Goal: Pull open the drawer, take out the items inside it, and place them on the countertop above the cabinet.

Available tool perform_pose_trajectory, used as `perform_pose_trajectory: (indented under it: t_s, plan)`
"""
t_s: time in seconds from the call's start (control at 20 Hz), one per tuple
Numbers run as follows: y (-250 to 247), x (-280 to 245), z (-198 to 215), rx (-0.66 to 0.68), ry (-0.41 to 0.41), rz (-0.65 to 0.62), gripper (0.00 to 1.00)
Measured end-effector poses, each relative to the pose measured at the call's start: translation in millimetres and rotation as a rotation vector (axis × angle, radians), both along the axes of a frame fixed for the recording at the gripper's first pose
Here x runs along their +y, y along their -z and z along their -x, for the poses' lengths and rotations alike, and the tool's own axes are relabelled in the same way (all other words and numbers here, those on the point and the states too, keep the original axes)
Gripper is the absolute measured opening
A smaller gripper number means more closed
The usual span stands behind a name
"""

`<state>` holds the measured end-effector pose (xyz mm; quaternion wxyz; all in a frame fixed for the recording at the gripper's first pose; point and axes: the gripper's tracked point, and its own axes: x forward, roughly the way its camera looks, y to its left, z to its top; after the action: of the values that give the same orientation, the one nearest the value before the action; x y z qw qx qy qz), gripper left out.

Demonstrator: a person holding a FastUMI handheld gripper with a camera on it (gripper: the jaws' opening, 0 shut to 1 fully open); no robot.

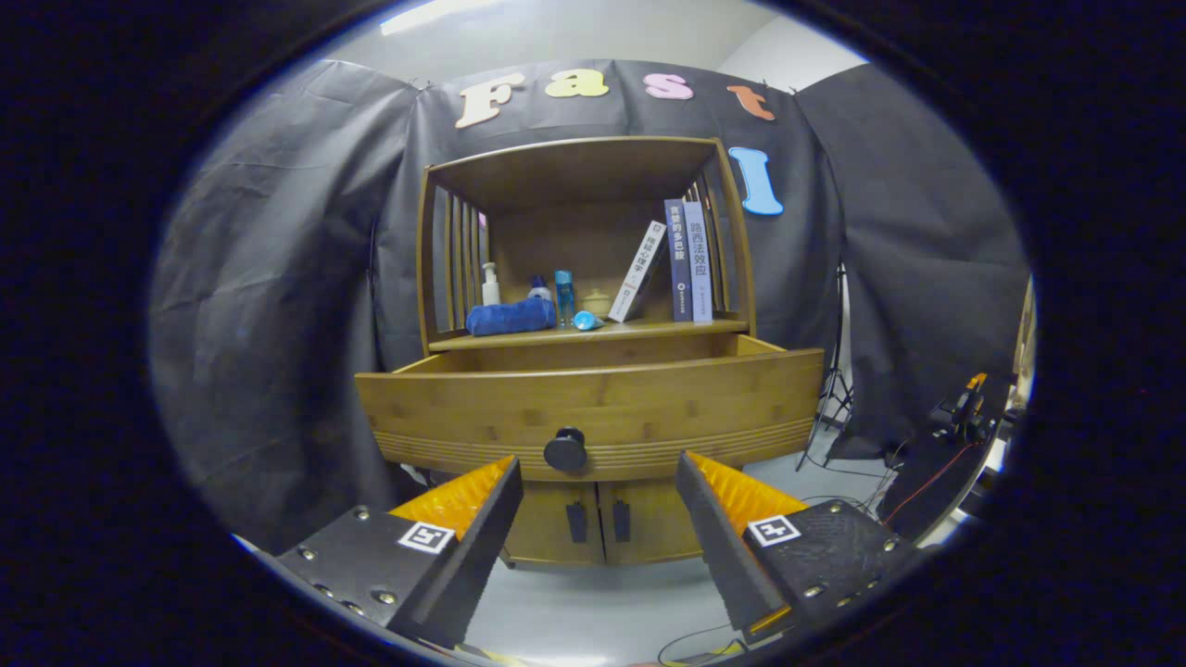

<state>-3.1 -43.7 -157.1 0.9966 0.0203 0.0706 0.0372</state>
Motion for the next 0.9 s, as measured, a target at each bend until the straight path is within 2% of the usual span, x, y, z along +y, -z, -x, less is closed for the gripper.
perform_pose_trajectory:
  t_s: [0.9]
  plan:
    - [39, 55, -40, 0.067, -0.056, -0.008, 0.99]
